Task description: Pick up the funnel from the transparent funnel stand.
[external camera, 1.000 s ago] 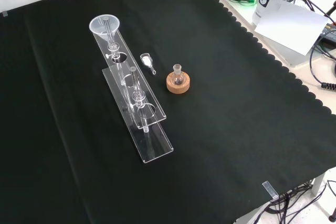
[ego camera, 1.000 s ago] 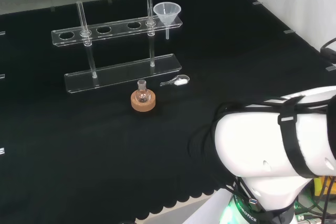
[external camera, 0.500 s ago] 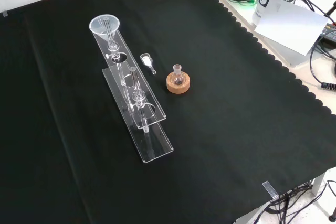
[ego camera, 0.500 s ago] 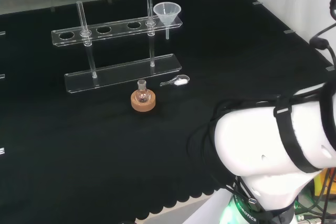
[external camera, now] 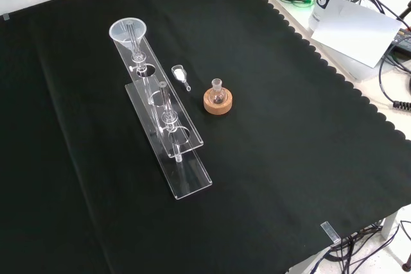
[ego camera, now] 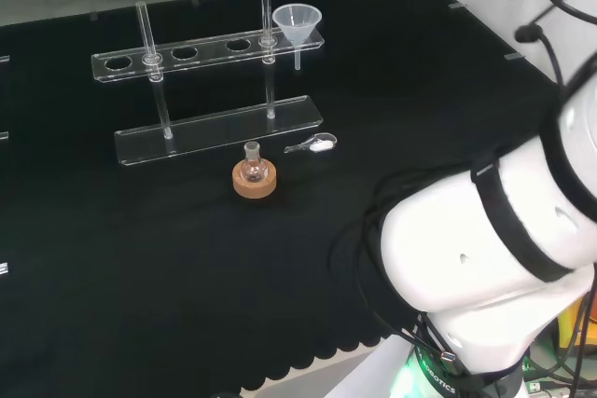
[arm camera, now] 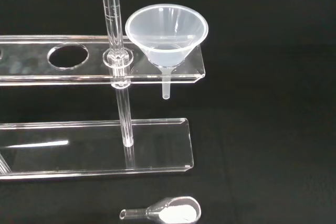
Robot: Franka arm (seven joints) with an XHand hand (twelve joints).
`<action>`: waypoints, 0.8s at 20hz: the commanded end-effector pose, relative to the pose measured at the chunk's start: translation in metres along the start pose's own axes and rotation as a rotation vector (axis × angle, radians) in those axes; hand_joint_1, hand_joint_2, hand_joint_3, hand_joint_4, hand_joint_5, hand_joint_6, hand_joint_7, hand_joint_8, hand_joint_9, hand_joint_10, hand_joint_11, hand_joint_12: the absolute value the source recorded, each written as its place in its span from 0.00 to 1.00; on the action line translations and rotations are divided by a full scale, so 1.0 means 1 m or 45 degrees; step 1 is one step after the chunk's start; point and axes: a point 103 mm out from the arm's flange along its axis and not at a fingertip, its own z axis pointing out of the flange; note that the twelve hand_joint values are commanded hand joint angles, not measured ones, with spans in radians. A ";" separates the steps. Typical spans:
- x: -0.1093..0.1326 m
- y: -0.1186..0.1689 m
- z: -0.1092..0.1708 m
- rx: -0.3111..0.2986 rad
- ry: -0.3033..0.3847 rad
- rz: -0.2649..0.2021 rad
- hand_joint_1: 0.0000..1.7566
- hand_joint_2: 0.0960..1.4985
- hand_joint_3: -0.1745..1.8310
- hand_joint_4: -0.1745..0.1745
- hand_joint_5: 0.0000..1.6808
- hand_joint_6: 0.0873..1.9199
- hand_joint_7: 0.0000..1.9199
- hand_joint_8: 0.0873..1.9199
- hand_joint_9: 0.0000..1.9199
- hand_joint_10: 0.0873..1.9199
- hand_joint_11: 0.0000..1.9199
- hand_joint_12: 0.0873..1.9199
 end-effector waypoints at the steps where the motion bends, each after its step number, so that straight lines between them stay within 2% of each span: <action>1: -0.005 0.091 0.022 0.043 0.010 -0.053 0.07 0.70 0.25 0.48 0.11 0.00 0.02 0.25 0.10 0.32 0.09 0.70; 8: 0.005 0.119 0.042 0.093 -0.013 -0.062 0.07 0.70 0.25 0.49 0.11 0.00 0.02 0.25 0.10 0.33 0.09 0.70; 16: -0.004 0.134 0.069 0.167 -0.030 -0.076 0.09 0.68 0.25 0.49 0.11 0.00 0.02 0.25 0.10 0.33 0.09 0.71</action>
